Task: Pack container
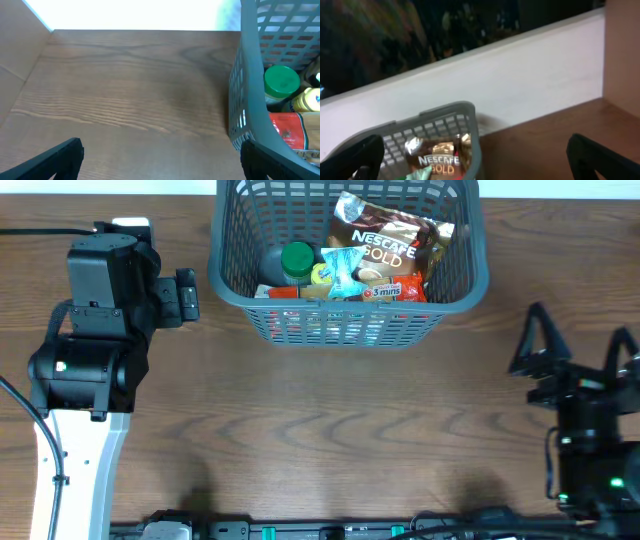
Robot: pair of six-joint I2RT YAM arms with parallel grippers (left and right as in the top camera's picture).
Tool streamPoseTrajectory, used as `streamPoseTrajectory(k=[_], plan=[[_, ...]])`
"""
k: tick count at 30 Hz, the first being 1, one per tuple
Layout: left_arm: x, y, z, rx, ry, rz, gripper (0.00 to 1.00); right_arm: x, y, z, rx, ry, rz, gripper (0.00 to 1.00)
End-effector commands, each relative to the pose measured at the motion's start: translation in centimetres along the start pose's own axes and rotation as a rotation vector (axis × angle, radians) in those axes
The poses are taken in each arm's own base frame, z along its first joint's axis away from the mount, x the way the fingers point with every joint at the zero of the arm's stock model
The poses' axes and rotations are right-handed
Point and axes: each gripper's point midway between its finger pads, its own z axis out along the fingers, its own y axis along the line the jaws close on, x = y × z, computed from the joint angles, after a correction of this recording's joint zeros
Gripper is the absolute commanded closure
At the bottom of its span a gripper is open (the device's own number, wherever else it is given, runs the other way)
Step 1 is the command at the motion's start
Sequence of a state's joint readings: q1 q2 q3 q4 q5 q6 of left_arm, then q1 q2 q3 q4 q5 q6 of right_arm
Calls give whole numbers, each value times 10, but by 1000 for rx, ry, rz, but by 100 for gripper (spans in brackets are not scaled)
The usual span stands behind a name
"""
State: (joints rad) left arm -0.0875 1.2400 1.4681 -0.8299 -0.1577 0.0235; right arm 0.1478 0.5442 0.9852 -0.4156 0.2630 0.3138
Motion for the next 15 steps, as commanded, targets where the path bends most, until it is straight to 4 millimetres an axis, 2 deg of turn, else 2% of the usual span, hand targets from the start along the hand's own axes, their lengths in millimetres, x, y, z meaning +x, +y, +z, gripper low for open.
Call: streamPoseTrajectory(k=[1,15], plan=[[-3,3,-2,-12,-8,1,2,25,-5,1,-26,-10,-11,1],[-3,3,-2,-12,-8,1,2,109,-30,-8,-79,-100,-18,1]])
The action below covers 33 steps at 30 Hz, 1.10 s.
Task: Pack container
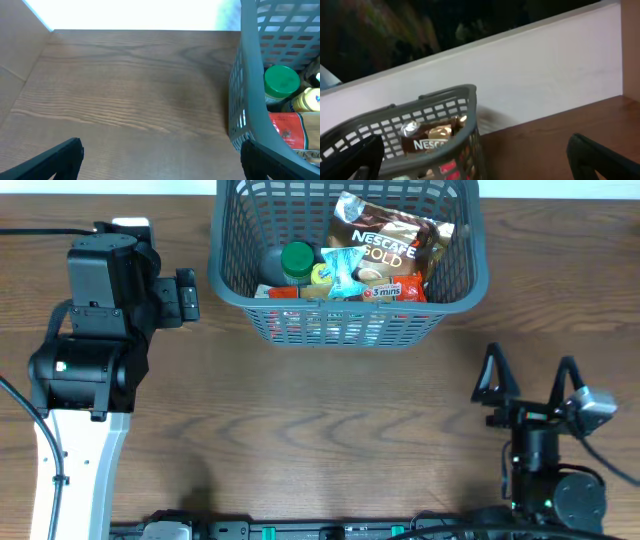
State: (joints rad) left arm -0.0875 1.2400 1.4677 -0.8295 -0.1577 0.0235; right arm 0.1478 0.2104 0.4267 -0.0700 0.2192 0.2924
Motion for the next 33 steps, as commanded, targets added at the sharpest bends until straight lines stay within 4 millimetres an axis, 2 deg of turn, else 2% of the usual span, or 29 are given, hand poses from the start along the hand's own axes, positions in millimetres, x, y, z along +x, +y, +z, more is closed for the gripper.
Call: streamPoseTrajectory(k=[1,10,19,33], plan=[[-3,3,-2,-12,-8,1,1,19,-6,-3,-4,1,-26,1],[-3,3,-2,-12,-8,1,2,53,-16,-6,-14,-5,-23,1],[-3,3,-2,-11,-8,1,1,87,-20,-4,-31,59,-32,1],[-3,3,-2,-12,-8,1,2,113,-23,-4,-43,95,-32,1]])
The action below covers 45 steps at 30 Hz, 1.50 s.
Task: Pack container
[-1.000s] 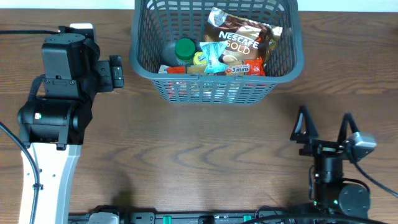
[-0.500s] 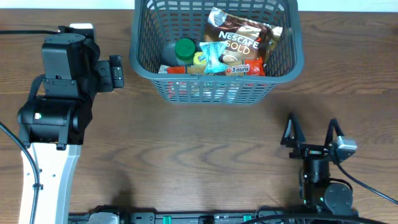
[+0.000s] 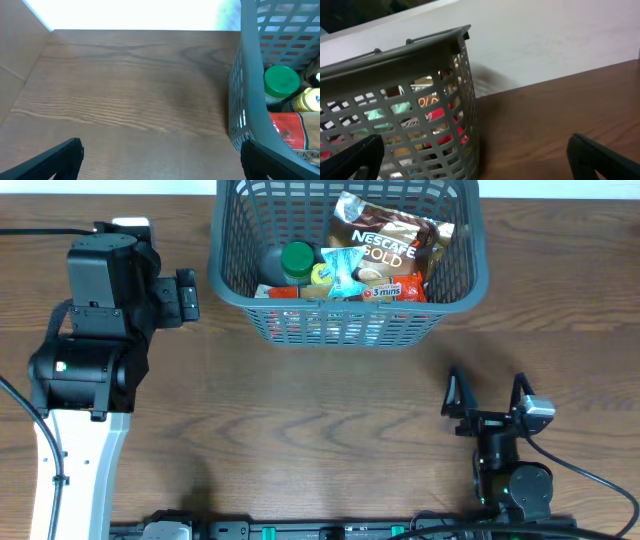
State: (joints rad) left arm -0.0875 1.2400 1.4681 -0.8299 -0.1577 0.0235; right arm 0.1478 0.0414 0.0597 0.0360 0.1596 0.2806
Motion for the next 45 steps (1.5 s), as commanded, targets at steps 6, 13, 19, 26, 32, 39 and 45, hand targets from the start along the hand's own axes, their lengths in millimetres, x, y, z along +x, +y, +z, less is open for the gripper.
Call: streamPoseTrajectory(k=[6,13,19,26,32,39,45], plan=[[-3,3,-2,-12,-8,1,1,6,0,-1,-19,-9,-4,1],[-3,3,-2,-12,-8,1,1,17,-1,0,-26,17,-10,1],[-3,3,-2,-12,-8,1,1,29,4,0,-81,74,-68,1],[-3,3,-2,-12,-8,1,2,46,7,-3,-134,147,-170,1],[-3,3,-2,-12,-8,1,1,46,6,-3,-140,141,-252,1],[-3,3,-2,-11,-8,1,1,46,6,-3,-147,134,-359,1],[-3,3,-2,-11,-8,1,1,46,6,-3,-147,133,-362,1]])
